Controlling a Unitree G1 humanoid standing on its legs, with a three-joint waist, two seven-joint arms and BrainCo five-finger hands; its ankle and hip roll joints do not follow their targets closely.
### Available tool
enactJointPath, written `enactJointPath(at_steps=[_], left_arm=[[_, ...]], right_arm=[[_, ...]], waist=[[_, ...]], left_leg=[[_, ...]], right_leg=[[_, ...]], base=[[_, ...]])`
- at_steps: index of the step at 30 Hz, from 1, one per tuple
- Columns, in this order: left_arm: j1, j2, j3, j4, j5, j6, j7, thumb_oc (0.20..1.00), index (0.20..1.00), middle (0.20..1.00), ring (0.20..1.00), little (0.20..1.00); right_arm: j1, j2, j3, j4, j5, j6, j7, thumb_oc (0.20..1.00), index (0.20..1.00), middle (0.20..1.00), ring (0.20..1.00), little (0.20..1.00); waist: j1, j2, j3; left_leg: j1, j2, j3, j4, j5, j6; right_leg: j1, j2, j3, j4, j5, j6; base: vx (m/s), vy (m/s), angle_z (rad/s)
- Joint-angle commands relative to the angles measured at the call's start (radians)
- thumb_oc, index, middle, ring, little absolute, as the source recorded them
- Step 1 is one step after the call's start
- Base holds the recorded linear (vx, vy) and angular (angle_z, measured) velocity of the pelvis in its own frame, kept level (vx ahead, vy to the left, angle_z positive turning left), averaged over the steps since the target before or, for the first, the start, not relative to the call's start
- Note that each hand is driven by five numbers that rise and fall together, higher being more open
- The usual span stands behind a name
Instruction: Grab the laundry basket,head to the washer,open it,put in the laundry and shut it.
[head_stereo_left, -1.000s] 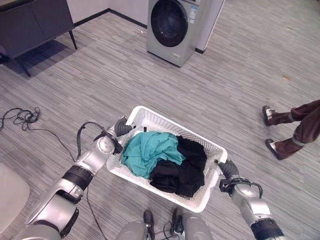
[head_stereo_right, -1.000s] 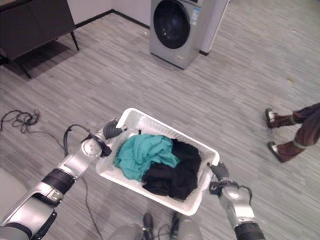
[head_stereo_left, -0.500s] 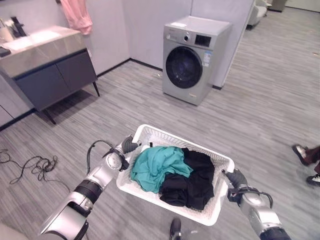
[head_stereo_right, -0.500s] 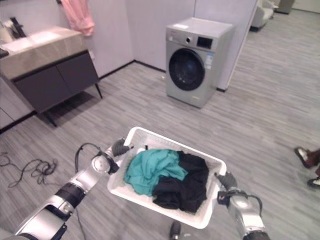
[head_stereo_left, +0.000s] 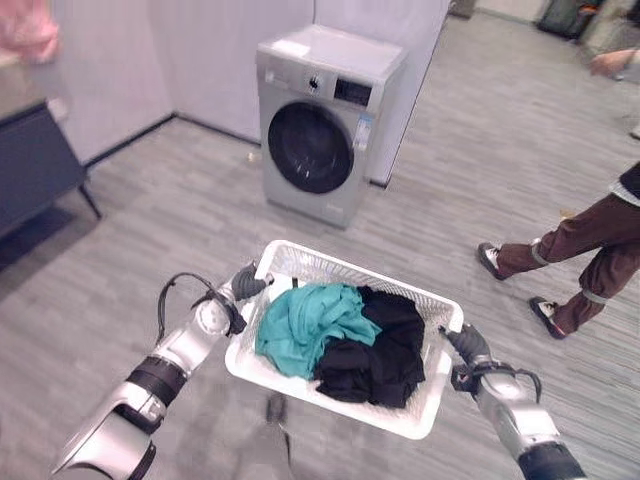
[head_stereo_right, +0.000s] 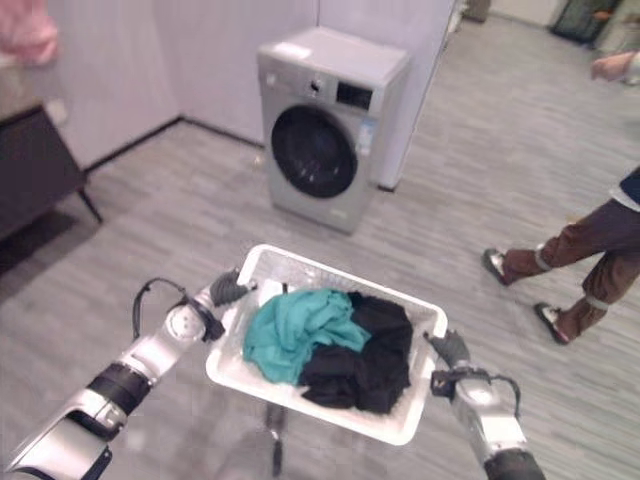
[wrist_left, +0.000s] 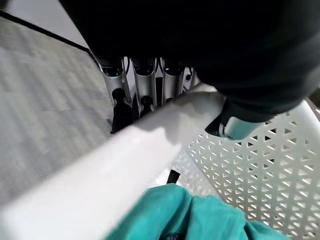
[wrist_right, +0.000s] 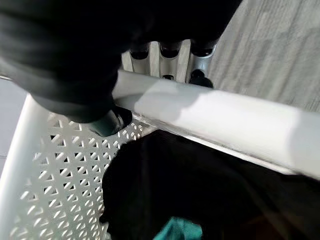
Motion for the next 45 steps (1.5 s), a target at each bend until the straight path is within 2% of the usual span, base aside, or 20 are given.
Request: enactJointPath(at_steps=[1,5,6,7,9,11,13,14,18,19,24,30,32,33,34,35,39,40,42,45], left_arm=[[-0.133,0.013,0.066,-0.026,-0.006,-0.032,0.035,0.200,0.200,0.200,0.200,0.200],[-0.099,0.036,0.077,-0.028,-0.004,-0.036,0.035,0.200,0.200,0.200,0.200,0.200],[-0.067,0.058,0.088,-0.031,-0.015,-0.041,0.037,0.200,0.200,0.200,0.200,0.200],[-0.067,0.059,0.088,-0.032,-0.015,-0.041,0.037,0.200,0.200,0.200,0.200,0.200],[-0.060,0.066,0.087,-0.026,-0.026,-0.038,0.050,0.200,0.200,0.200,0.200,0.200],[-0.068,0.062,0.077,-0.020,-0.034,-0.037,0.053,0.200,0.200,0.200,0.200,0.200],[-0.065,0.054,0.074,-0.013,-0.042,-0.033,0.058,0.200,0.200,0.200,0.200,0.200],[-0.071,0.045,0.070,-0.016,-0.045,-0.026,0.050,0.200,0.200,0.200,0.200,0.200],[-0.073,0.043,0.063,-0.026,-0.049,-0.029,0.037,0.200,0.200,0.200,0.200,0.200],[-0.068,0.041,0.065,-0.023,-0.049,-0.029,0.036,0.200,0.200,0.200,0.200,0.200],[-0.051,0.045,0.096,0.010,-0.008,-0.033,0.053,0.200,0.200,0.200,0.200,0.200],[-0.053,0.050,0.090,0.046,0.009,-0.044,0.061,0.200,0.200,0.200,0.200,0.200],[-0.033,0.045,0.102,0.056,0.003,-0.050,0.061,0.200,0.200,0.200,0.200,0.200],[-0.023,0.048,0.108,0.050,-0.010,-0.050,0.056,0.200,0.200,0.200,0.200,0.200],[-0.023,0.049,0.109,0.049,-0.010,-0.050,0.055,0.200,0.200,0.200,0.200,0.200],[-0.029,0.051,0.106,0.048,-0.020,-0.047,0.050,0.200,0.200,0.200,0.200,0.200],[-0.029,0.051,0.107,0.048,-0.020,-0.047,0.050,0.200,0.200,0.200,0.200,0.200],[-0.051,0.053,0.127,0.012,-0.061,-0.038,0.059,0.200,0.200,0.200,0.200,0.200],[-0.056,0.053,0.129,0.008,-0.060,-0.034,0.062,0.200,0.200,0.200,0.200,0.200],[-0.082,0.042,0.112,0.025,-0.058,-0.038,0.064,0.200,0.200,0.200,0.200,0.200]], right_arm=[[-0.118,-0.022,-0.028,-0.088,0.063,-0.119,0.059,0.200,0.200,0.200,0.200,0.200],[-0.121,0.002,-0.022,-0.053,0.071,-0.124,0.066,0.200,0.200,0.200,0.200,0.200],[-0.124,0.018,-0.014,-0.019,0.060,-0.117,0.080,0.200,0.200,0.200,0.200,0.200],[-0.124,0.018,-0.013,-0.019,0.060,-0.117,0.080,0.200,0.200,0.200,0.200,0.200],[-0.131,0.029,-0.017,0.004,0.045,-0.103,0.084,0.200,0.200,0.200,0.200,0.200],[-0.136,0.034,-0.022,0.017,0.054,-0.106,0.079,0.200,0.200,0.200,0.200,0.200],[-0.132,0.045,-0.041,0.037,0.061,-0.112,0.072,0.200,0.200,0.200,0.200,0.200],[-0.116,0.043,-0.063,0.045,0.063,-0.113,0.075,0.200,0.200,0.200,0.200,0.200],[-0.103,0.013,-0.089,0.053,0.073,-0.110,0.077,0.200,0.200,0.200,0.200,0.200],[-0.093,0.006,-0.100,0.046,0.072,-0.108,0.079,0.200,0.200,0.200,0.200,0.200],[-0.090,-0.001,-0.112,0.048,0.056,-0.108,0.087,0.200,0.200,0.200,0.200,0.200],[-0.080,0.006,-0.120,0.040,0.088,-0.124,0.093,0.200,0.200,0.200,0.200,0.200],[-0.071,0.004,-0.116,0.047,0.106,-0.132,0.094,0.200,0.200,0.200,0.200,0.200],[-0.081,-0.007,-0.101,0.067,0.110,-0.132,0.087,0.200,0.200,0.200,0.200,0.200],[-0.083,-0.007,-0.101,0.068,0.110,-0.133,0.087,0.200,0.200,0.200,0.200,0.200],[-0.086,-0.015,-0.100,0.075,0.120,-0.132,0.084,0.200,0.200,0.200,0.200,0.200],[-0.086,-0.016,-0.100,0.075,0.120,-0.132,0.084,0.200,0.200,0.200,0.200,0.200],[-0.087,-0.053,-0.125,0.089,0.152,-0.137,0.052,0.200,0.200,0.200,0.200,0.200],[-0.080,-0.052,-0.134,0.080,0.148,-0.135,0.051,0.200,0.200,0.200,0.200,0.200],[-0.061,-0.056,-0.162,0.078,0.138,-0.149,0.044,0.200,0.200,0.200,0.200,0.200]], waist=[[0.072,0.028,-0.006],[0.101,0.005,-0.041],[0.115,-0.021,-0.047],[0.117,-0.020,-0.049],[0.092,-0.005,-0.038],[0.079,0.011,-0.028],[0.062,0.037,-0.023],[0.038,0.046,-0.013],[0.016,0.065,-0.016],[0.005,0.069,-0.017],[-0.002,0.074,-0.010],[-0.024,0.038,-0.038],[-0.038,0.035,-0.060],[-0.033,0.030,-0.059],[-0.036,0.032,-0.060],[-0.029,0.020,-0.048],[-0.032,0.021,-0.050],[0.006,-0.019,0.025],[0.007,-0.020,0.027],[0.013,-0.010,0.027]], left_leg=[[0.022,0.016,0.115,-0.219,0.038,0.024],[0.055,0.007,0.105,-0.178,0.054,0.055],[0.086,-0.015,0.111,-0.116,0.015,0.086],[0.082,-0.012,0.113,-0.115,0.017,0.085],[0.151,-0.026,0.113,-0.064,-0.060,0.141],[0.166,-0.020,0.104,-0.052,-0.072,0.153],[0.209,-0.011,0.084,-0.056,-0.091,0.168],[0.262,-0.023,0.051,-0.069,-0.112,0.169],[0.308,-0.012,-0.001,-0.082,-0.148,0.143],[0.321,-0.003,-0.021,-0.079,-0.167,0.130],[0.395,0.023,-0.039,-0.084,-0.230,0.098],[0.474,0.054,-0.057,-0.072,-0.285,0.061],[0.499,0.117,-0.071,-0.028,-0.252,0.023],[0.433,0.164,-0.069,0.135,-0.165,0.006],[0.422,0.166,-0.074,0.151,-0.171,0.005],[0.331,0.173,-0.104,0.311,-0.129,0.017],[0.326,0.174,-0.107,0.315,-0.131,0.017],[0.121,0.236,-0.030,0.496,-0.114,0.061],[0.131,0.240,-0.012,0.434,-0.120,0.050],[0.117,0.221,-0.027,0.045,-0.034,-0.014]], right_leg=[[-0.146,0.099,-0.008,0.016,0.099,-0.036],[-0.136,0.096,0.026,0.110,0.084,-0.021],[-0.169,0.060,0.023,0.282,0.208,0.071],[-0.173,0.062,0.025,0.283,0.210,0.071],[-0.277,-0.012,0.019,0.619,0.381,0.179],[-0.328,-0.013,0.028,0.729,0.412,0.183],[-0.395,-0.027,0.025,0.806,0.367,0.156],[-0.437,-0.101,0.000,0.736,0.288,0.122],[-0.466,-0.181,-0.044,0.474,0.192,0.069],[-0.449,-0.195,-0.032,0.278,0.210,0.065],[-0.511,-0.265,-0.046,-0.030,0.351,0.129],[-0.471,-0.226,-0.008,-0.011,0.375,0.134],[-0.461,-0.174,-0.011,0.021,0.358,0.119],[-0.428,-0.134,-0.024,0.018,0.339,0.083],[-0.430,-0.132,-0.027,0.018,0.340,0.081],[-0.408,-0.111,-0.033,0.012,0.333,0.053],[-0.410,-0.110,-0.036,0.012,0.333,0.053],[-0.307,-0.040,-0.056,-0.031,0.261,-0.012],[-0.301,-0.043,-0.054,-0.035,0.259,-0.007],[-0.266,-0.047,-0.082,-0.041,0.230,0.004]], base=[[0.31,0.042,-0.30],[0.50,0.070,-0.44],[0.31,0.068,-0.09],[0.48,0.115,-0.35],[0.45,0.165,-0.31],[0.24,0.110,-0.08],[0.31,0.093,0.25],[0.44,0.065,0.23],[0.28,-0.067,0.47],[0.28,-0.159,0.50],[0.32,-0.224,0.25],[0.37,-0.246,0.20],[0.39,-0.376,0.65],[0.30,-0.384,0.32],[0.20,-0.410,-0.10],[0.03,-0.164,-0.24],[0.07,-0.170,-0.17],[0.27,-0.502,-0.15],[0.19,-0.231,-0.02],[0.21,0.095,-0.05]])
